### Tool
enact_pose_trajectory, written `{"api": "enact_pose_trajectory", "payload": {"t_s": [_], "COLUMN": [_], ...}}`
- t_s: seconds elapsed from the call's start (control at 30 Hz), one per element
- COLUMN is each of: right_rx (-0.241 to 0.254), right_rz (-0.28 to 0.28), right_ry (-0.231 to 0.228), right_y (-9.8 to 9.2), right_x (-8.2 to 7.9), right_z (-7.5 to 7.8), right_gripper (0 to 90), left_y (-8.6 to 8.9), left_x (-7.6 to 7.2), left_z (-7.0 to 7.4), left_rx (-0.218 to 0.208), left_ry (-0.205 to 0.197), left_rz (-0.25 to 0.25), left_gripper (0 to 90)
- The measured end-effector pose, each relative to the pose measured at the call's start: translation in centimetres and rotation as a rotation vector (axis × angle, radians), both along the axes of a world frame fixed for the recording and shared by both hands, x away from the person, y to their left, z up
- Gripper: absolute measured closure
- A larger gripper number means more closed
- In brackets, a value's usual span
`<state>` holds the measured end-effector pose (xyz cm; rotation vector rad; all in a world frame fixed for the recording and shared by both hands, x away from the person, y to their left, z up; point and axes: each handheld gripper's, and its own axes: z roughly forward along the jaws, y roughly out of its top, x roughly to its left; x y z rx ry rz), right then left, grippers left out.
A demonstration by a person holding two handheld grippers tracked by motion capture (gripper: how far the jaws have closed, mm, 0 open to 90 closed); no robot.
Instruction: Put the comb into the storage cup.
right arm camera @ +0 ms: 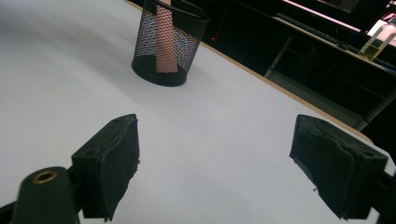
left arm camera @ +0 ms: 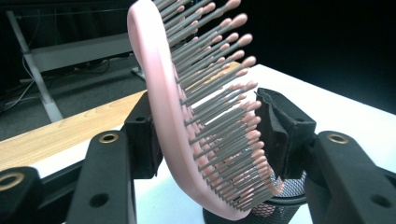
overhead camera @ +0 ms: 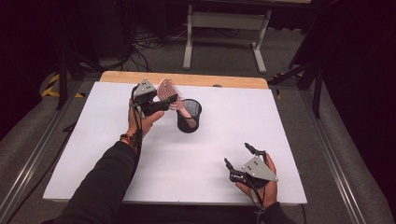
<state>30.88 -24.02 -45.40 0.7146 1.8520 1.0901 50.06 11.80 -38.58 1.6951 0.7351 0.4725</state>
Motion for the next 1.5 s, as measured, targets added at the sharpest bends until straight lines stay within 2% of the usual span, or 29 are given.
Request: {"api": "enact_pose_trajectory", "payload": {"t_s": [0.4, 0.67, 0.77, 0.93, 1.17, 1.3, 1.4, 1.5], "right_rx": [-0.007, -0.013, -0.012, -0.012, -0.016, -0.018, -0.020, -0.021], "right_rz": [0.002, 0.005, 0.004, 0.005, 0.006, 0.007, 0.011, 0.013], "right_ry": [-0.004, -0.002, -0.001, -0.002, 0.000, 0.000, 0.003, 0.002], "right_y": [0.1, 0.2, 0.2, 0.2, 0.2, 0.3, 0.3, 0.3], "right_x": [-0.1, -0.1, -0.1, -0.1, -0.1, -0.1, -0.1, -0.1], "right_z": [0.0, 0.0, 0.0, 0.0, 0.0, 0.0, 0.0, 0.0], "right_gripper": [16.0, 16.1, 16.1, 16.1, 16.1, 16.1, 16.1, 16.0], "left_y": [0.6, 0.6, 0.5, 0.2, -0.3, -0.5, -0.7, -0.5], "left_x": [-0.7, -0.9, -1.0, -1.0, -0.7, -0.7, -0.5, -0.4], "left_z": [1.2, 1.8, 1.9, 2.1, 1.7, 1.6, 1.3, 1.1], "left_rx": [0.025, 0.085, 0.094, 0.111, 0.123, 0.099, 0.111, 0.087], "left_ry": [-0.037, -0.078, -0.083, -0.077, -0.052, -0.044, -0.012, -0.010], "left_rz": [0.017, 0.016, 0.022, 0.020, 0.050, 0.063, 0.065, 0.070], "left_gripper": [42.0, 42.8, 41.9, 37.2, 22.8, 12.8, 8.0, 6.1]}}
